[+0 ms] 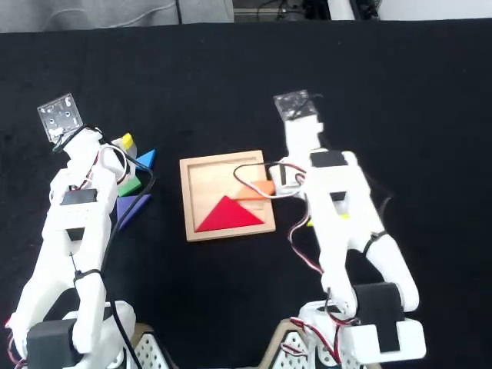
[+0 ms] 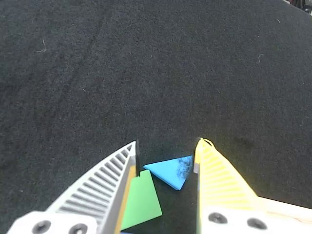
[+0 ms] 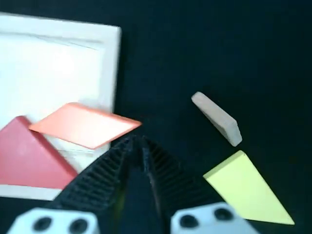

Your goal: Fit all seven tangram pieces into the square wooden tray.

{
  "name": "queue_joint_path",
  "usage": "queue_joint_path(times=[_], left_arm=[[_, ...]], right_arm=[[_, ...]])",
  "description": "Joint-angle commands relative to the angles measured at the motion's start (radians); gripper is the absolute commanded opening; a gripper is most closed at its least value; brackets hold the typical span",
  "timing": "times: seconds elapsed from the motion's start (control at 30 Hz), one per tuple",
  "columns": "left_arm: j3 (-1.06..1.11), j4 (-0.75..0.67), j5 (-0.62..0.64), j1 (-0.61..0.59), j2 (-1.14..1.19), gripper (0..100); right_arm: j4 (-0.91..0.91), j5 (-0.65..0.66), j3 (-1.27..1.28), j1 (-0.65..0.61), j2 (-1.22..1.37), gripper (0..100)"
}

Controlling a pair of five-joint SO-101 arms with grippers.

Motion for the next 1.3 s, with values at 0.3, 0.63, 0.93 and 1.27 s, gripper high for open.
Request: queue_joint_path(times=[0.3,0.63,0.93,1.27], left_arm=[[-0.013,-0.021,-0.008,0.016,-0.037,20],[-0.015,-0.021,-0.008,0.016,-0.037,20],[-0.016,-0.021,-0.008,0.016,-0.037,20],[-0.015,-0.021,-0.008,0.016,-0.037,20]], right_arm=[[0.074,-0.029,-0.234,0.028,0.223,1.5],[0.144,-0.044,-0.229,0.017,0.180,1.5],[0.072,-0.052,-0.231,-0.051,0.180,1.5],[0.044,-0.083,-0.263,-0.091,0.182,1.5]])
